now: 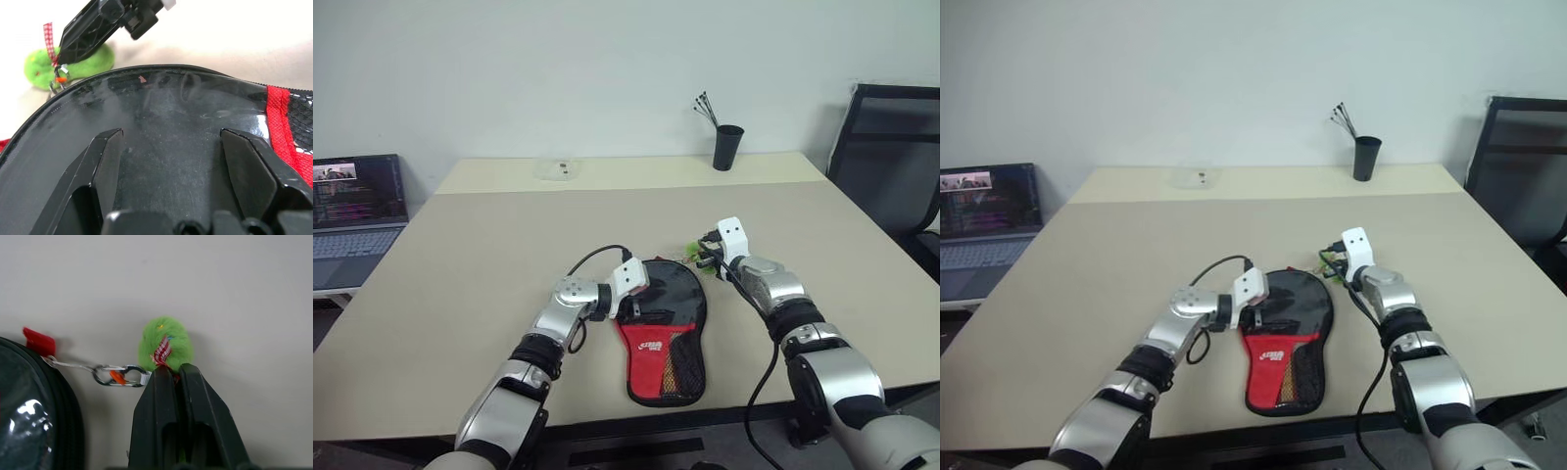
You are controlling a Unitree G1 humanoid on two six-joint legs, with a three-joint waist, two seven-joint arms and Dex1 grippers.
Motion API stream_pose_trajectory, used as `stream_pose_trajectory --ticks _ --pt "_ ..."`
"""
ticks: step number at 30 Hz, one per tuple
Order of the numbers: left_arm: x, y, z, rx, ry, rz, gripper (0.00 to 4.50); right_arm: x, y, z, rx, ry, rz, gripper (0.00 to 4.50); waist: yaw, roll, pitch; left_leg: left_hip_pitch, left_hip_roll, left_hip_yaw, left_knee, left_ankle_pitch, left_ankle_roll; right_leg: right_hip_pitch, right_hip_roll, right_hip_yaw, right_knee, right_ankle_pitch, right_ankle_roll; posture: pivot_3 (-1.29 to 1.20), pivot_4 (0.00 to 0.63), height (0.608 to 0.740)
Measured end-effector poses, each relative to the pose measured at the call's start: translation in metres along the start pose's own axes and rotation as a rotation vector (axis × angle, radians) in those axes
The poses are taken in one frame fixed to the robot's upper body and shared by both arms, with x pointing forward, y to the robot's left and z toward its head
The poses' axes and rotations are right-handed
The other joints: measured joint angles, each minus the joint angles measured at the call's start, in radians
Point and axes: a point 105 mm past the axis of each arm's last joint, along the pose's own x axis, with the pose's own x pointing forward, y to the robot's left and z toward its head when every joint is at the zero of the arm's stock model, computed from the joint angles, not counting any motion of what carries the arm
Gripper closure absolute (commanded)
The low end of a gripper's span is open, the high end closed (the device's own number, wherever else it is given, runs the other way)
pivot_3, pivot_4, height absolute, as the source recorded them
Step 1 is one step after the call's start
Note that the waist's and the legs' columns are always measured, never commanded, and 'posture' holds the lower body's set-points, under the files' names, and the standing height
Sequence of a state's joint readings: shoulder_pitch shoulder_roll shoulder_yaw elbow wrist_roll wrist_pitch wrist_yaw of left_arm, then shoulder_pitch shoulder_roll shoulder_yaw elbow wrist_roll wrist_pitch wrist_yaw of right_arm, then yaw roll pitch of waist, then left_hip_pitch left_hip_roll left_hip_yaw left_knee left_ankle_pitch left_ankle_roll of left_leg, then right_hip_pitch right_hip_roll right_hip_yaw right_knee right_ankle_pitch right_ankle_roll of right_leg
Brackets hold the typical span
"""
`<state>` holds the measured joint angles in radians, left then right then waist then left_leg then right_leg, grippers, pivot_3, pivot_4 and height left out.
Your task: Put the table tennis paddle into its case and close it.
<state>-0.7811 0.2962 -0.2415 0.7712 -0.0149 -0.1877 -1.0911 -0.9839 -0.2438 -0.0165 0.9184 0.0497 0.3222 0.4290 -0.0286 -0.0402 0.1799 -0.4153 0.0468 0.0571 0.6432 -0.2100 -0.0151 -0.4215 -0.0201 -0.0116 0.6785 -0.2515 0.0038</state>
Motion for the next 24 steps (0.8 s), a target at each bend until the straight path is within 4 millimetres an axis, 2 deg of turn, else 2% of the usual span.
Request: stream_pose_trajectory --ticks 6,15,24 --pt "0.004 -0.001 -0.002 -0.015 -0.003 0.003 1.05 -0.015 -0.008 -0.002 -0.035 0.001 -0.006 4.48 0.006 0.004 -0.005 0.0 -0.001 0.0 0.001 0.0 0.0 0.001 0.0 -0.001 0.0 -0.001 0.002 0.0 0.15 0.74" --pt "0.012 -0.002 -0.001 -0.039 -0.013 -0.01 1.05 -0.051 -0.02 -0.013 -0.077 0.04 -0.035 4.48 0.026 0.006 -0.007 0.0 -0.001 0.0 0.001 0.0 0.0 0.001 -0.001 -0.002 -0.001 -0.001 0.003 0.0 0.15 0.74" --pt "0.018 -0.002 0.001 -0.043 -0.011 -0.023 1.05 -0.106 0.004 -0.033 -0.105 0.134 0.05 4.48 0.038 0.007 -0.008 -0.001 -0.002 -0.001 0.001 0.0 0.0 0.002 -0.001 -0.003 -0.004 -0.001 0.003 0.0 0.15 0.74"
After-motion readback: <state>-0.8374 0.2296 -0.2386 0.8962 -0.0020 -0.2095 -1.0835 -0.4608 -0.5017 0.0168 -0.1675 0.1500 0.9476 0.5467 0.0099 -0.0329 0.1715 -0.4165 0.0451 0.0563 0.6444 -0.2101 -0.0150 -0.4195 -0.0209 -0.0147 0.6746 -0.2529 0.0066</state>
